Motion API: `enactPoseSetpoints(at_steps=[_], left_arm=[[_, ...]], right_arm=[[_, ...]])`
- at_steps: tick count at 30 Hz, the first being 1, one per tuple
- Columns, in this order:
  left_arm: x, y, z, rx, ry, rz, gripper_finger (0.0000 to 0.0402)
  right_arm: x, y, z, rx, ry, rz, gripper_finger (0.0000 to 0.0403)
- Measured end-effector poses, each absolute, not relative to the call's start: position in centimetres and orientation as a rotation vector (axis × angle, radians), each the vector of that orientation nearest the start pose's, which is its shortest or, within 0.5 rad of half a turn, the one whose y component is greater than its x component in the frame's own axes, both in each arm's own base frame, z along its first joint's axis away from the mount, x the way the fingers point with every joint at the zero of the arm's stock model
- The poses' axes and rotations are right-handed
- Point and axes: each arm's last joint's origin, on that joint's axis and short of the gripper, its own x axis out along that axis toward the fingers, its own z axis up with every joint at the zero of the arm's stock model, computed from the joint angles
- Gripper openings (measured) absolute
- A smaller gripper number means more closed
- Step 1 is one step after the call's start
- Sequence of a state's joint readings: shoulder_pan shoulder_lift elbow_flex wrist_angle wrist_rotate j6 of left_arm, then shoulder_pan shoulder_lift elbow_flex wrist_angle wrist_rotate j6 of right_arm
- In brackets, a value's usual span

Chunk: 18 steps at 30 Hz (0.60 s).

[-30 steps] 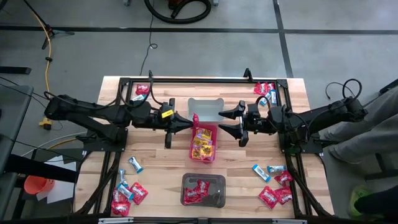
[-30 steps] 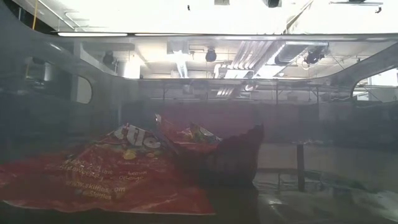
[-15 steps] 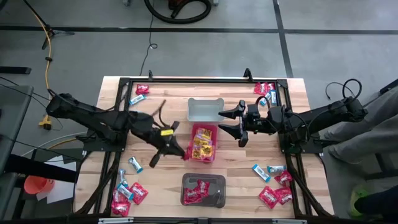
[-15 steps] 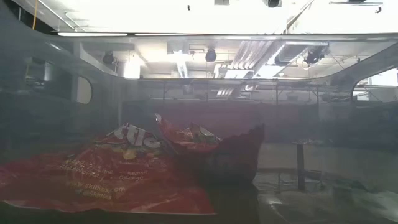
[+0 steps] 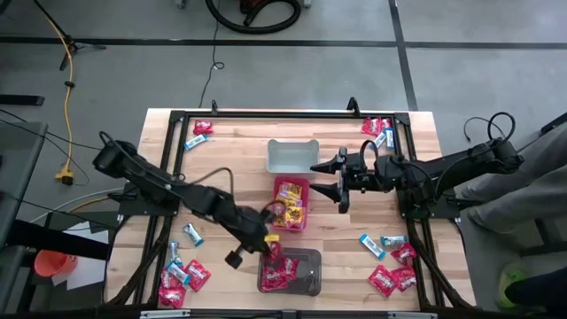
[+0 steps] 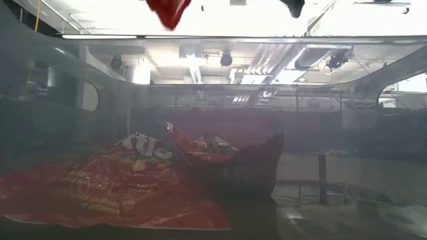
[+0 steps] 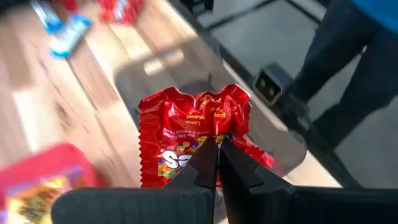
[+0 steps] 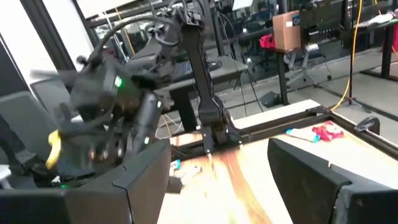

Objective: Sort candy
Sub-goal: Put the red candy into the black bin

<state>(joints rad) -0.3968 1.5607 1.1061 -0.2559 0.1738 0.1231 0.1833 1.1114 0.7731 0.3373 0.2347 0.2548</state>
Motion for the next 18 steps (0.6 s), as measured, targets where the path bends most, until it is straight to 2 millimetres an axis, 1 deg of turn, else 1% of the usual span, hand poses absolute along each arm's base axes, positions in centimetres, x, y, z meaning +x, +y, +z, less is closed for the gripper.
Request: enactPoseSetpoints(at_steps=[5,9,13,18], left_arm=[[31.6,-14.6,22.7,0.172,0.76,-0.594,0.0],[31.7,-15.2,22.2,0.172,0.765,-0.588,0.0018],[31.6,-15.4,22.1,0.146,0.779,-0.567,0.0062],[31.4,-15.5,22.2,0.123,0.791,-0.556,0.0137]], right_arm=[[24.7,3.9,31.3,0.25,0.021,-0.048,0.0263],[24.7,3.9,31.2,0.242,0.025,-0.048,0.0263],[24.7,3.9,31.2,0.24,0.024,-0.048,0.0263],[24.7,3.9,31.3,0.24,0.023,-0.048,0.0263]])
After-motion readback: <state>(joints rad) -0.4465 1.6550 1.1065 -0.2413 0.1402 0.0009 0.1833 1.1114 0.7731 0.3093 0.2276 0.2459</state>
